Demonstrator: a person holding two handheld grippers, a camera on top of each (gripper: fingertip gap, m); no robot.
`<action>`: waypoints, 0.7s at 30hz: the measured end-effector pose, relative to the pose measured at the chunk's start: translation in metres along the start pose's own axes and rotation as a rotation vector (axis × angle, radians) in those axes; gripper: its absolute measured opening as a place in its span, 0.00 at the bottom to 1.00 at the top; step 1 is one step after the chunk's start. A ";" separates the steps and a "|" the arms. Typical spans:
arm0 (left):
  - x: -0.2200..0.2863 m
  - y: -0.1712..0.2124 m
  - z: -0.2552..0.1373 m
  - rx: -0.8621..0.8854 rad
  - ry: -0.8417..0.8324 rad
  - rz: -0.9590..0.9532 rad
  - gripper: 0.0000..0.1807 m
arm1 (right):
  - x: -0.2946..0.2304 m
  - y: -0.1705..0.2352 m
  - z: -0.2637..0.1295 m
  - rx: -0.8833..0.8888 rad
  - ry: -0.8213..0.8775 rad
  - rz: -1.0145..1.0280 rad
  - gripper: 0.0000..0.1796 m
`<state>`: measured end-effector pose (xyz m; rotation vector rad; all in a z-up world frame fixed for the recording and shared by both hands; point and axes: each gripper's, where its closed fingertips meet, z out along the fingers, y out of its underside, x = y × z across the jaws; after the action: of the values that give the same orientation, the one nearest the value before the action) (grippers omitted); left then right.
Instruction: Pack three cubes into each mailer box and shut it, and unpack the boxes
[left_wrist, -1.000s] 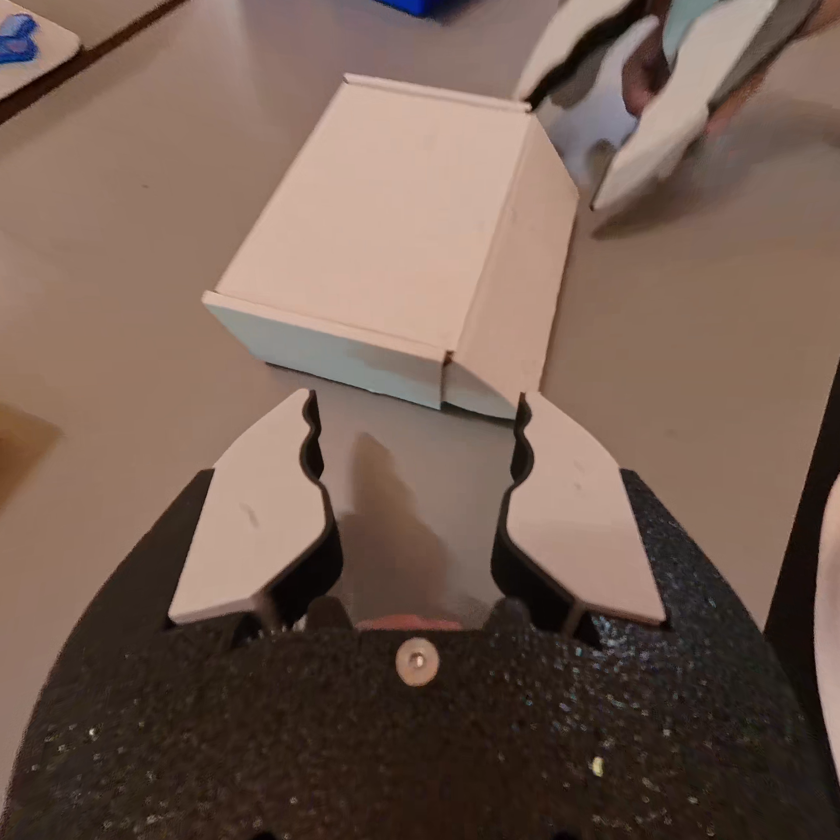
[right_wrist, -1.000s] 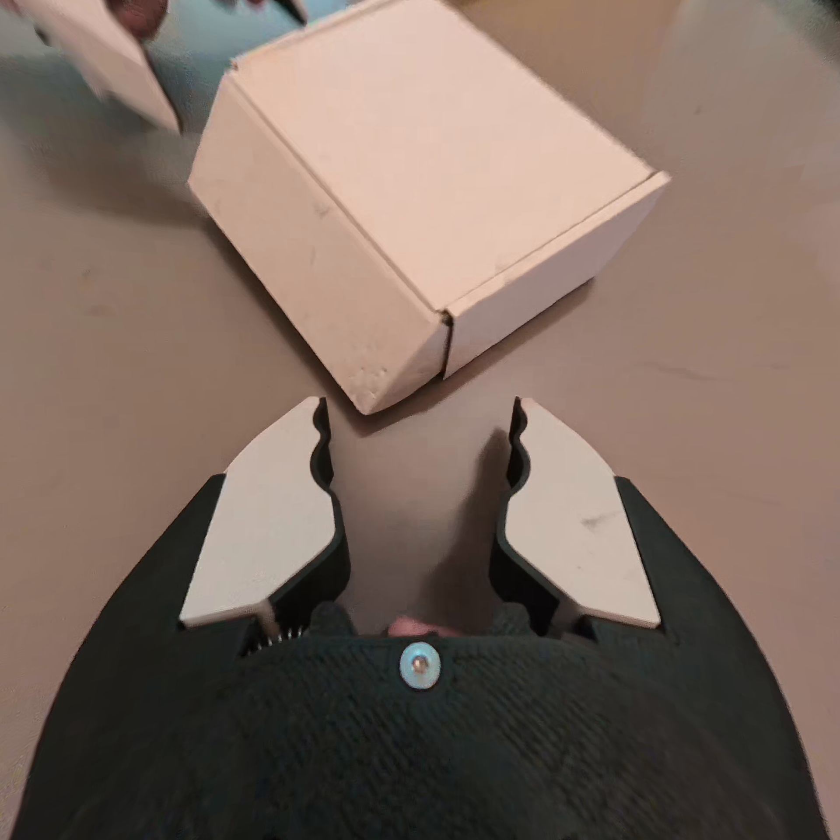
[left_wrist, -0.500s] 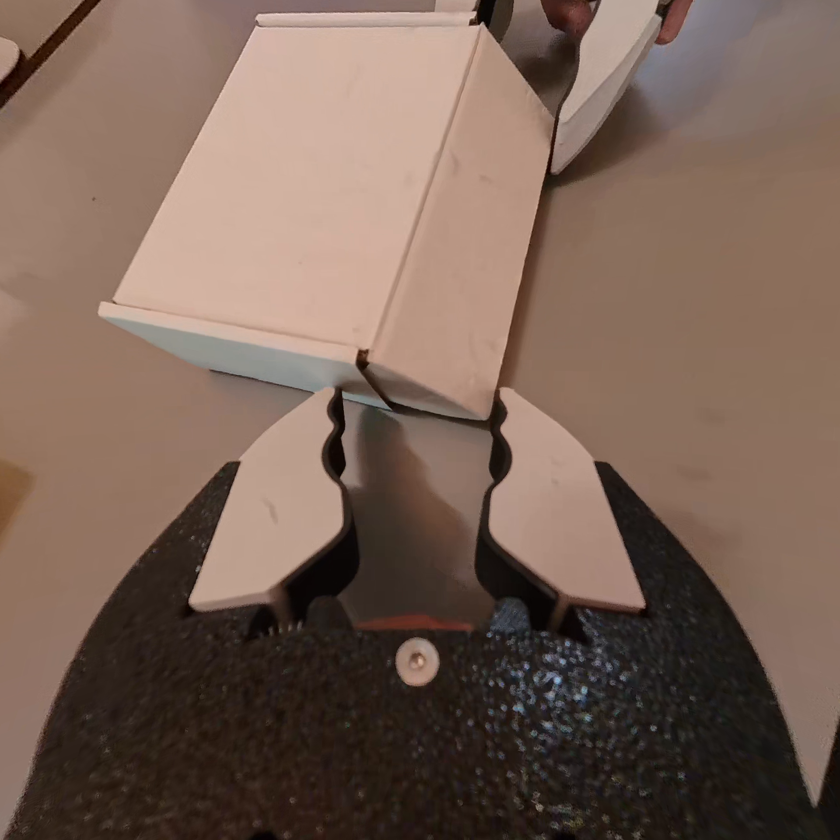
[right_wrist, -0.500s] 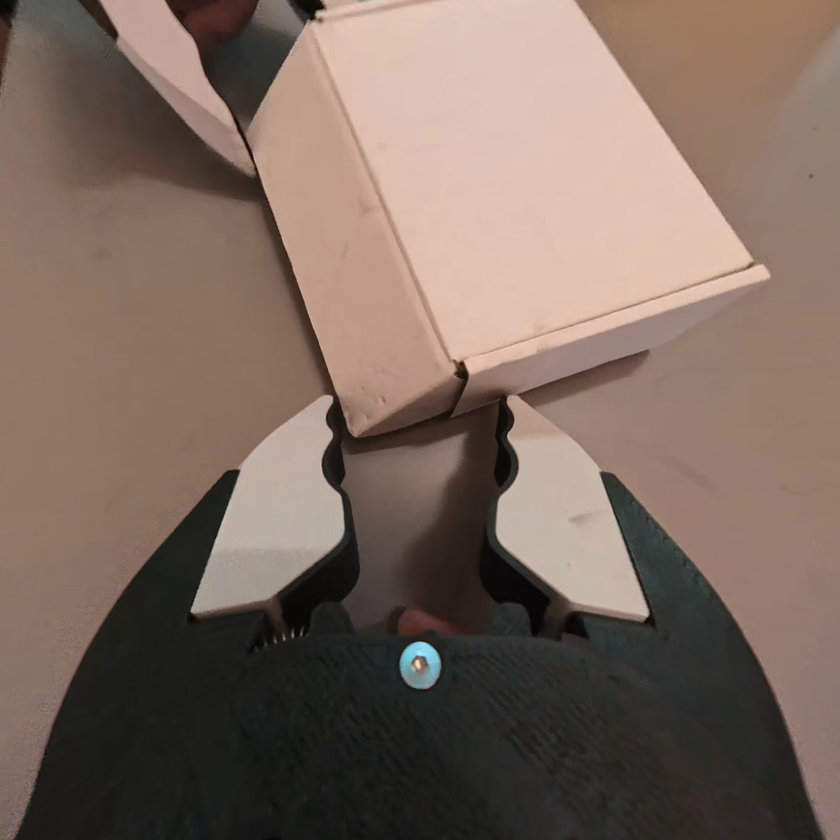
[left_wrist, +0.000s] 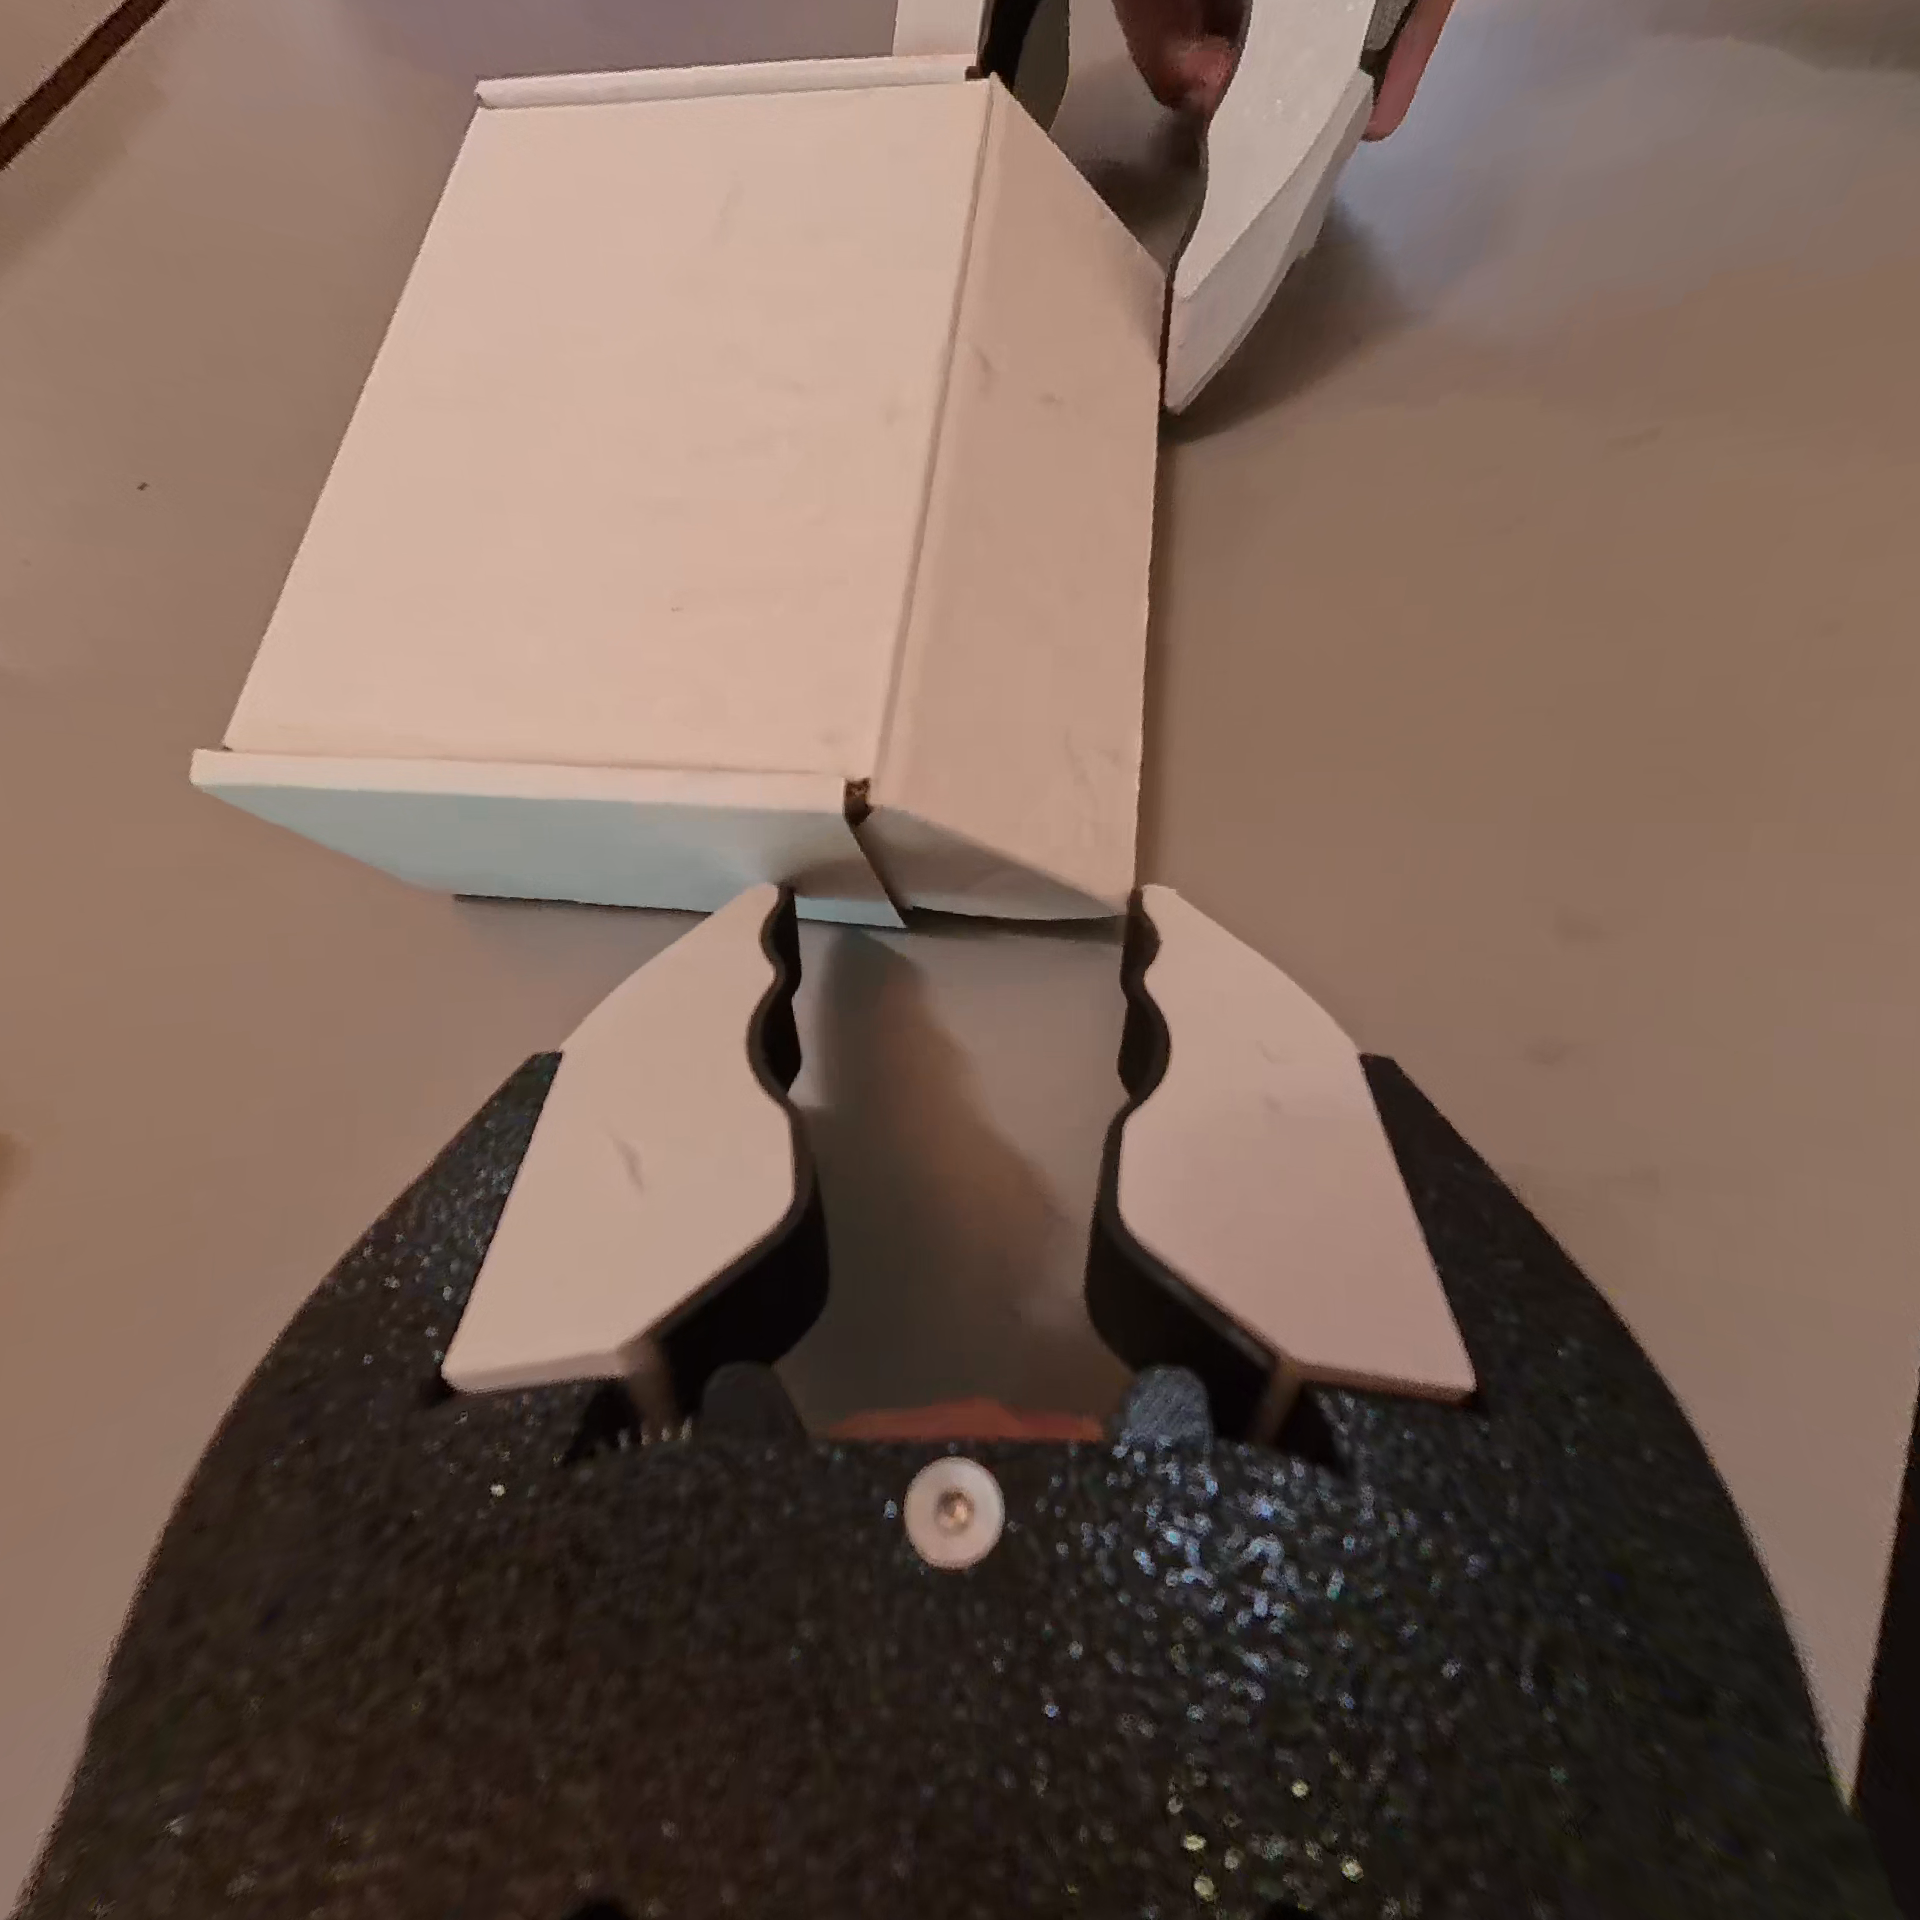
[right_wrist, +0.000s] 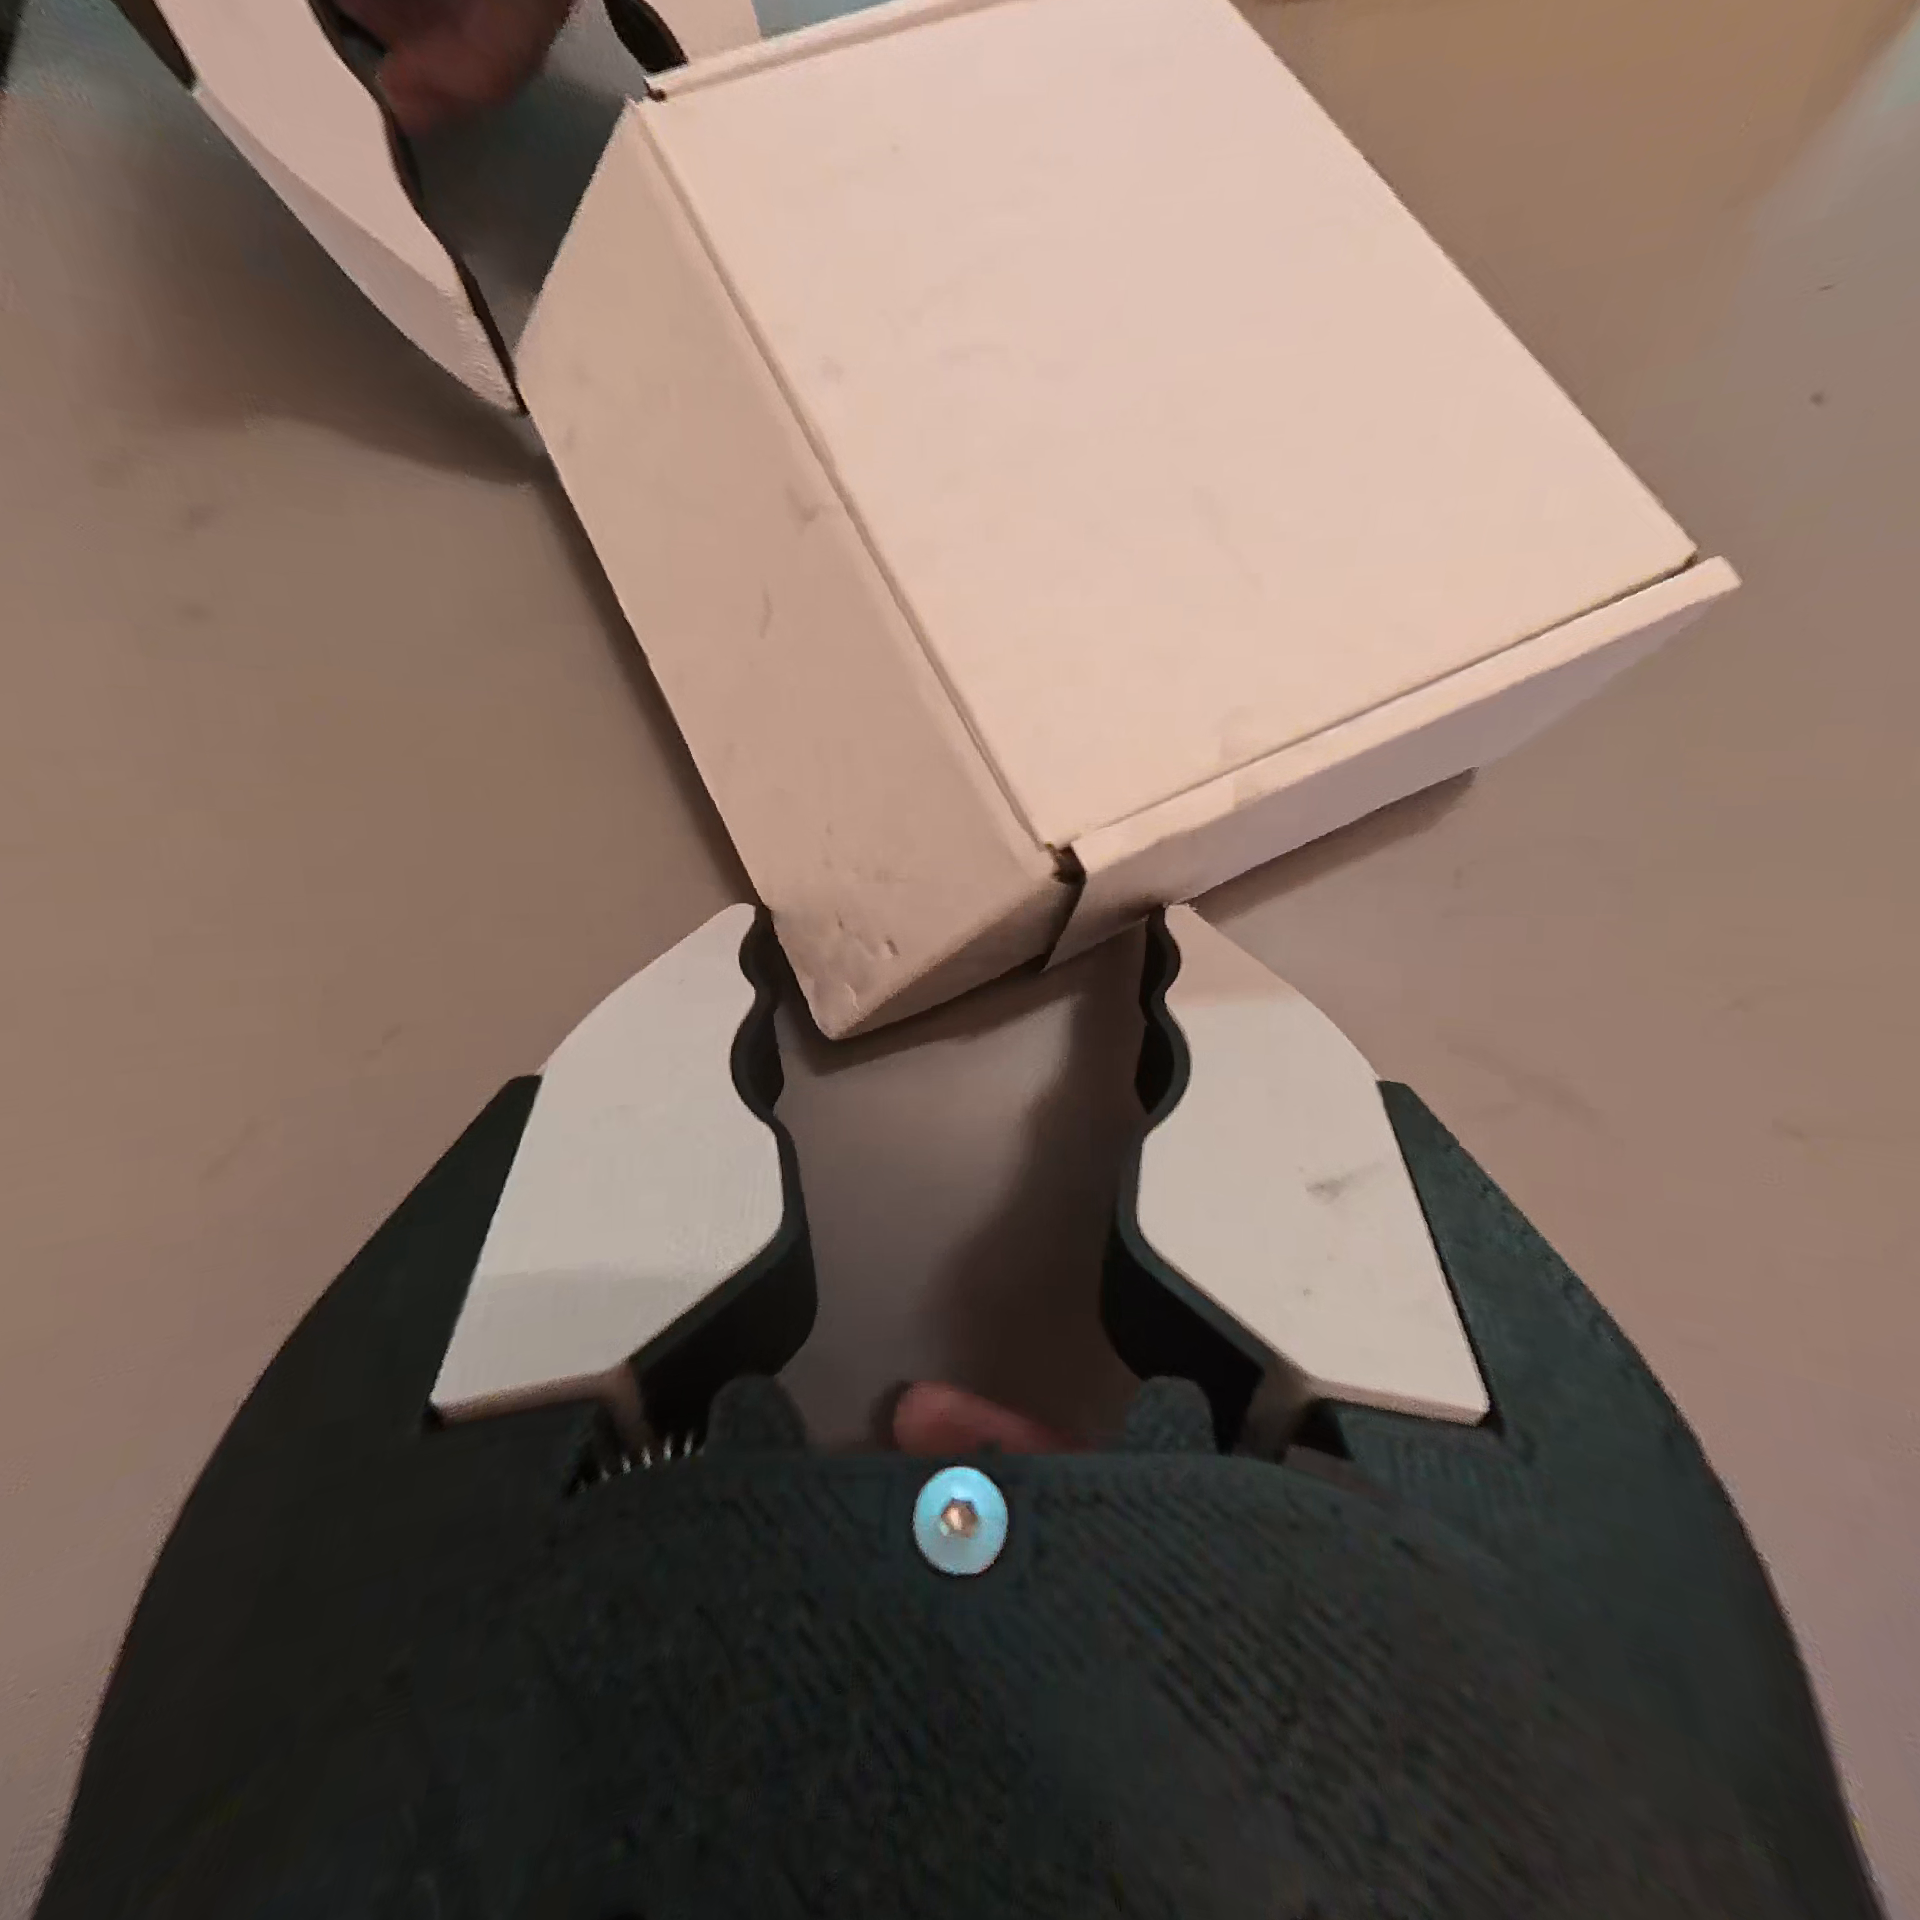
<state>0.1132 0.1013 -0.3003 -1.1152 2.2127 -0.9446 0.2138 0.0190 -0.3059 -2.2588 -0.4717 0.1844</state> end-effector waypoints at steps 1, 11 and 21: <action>0.000 0.000 0.000 -0.003 -0.010 0.007 0.32 | 0.001 0.000 0.001 -0.008 0.015 -0.003 0.38; -0.006 0.014 -0.017 -0.027 -0.128 0.177 0.33 | -0.013 -0.001 -0.012 -0.018 0.062 -0.091 0.32; -0.029 -0.003 -0.031 0.088 -0.240 0.134 0.36 | 0.043 -0.067 -0.034 0.249 0.317 -0.032 0.00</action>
<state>0.1098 0.1356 -0.2750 -0.9724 2.0050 -0.7987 0.2443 0.0526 -0.2324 -1.9876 -0.2971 -0.1249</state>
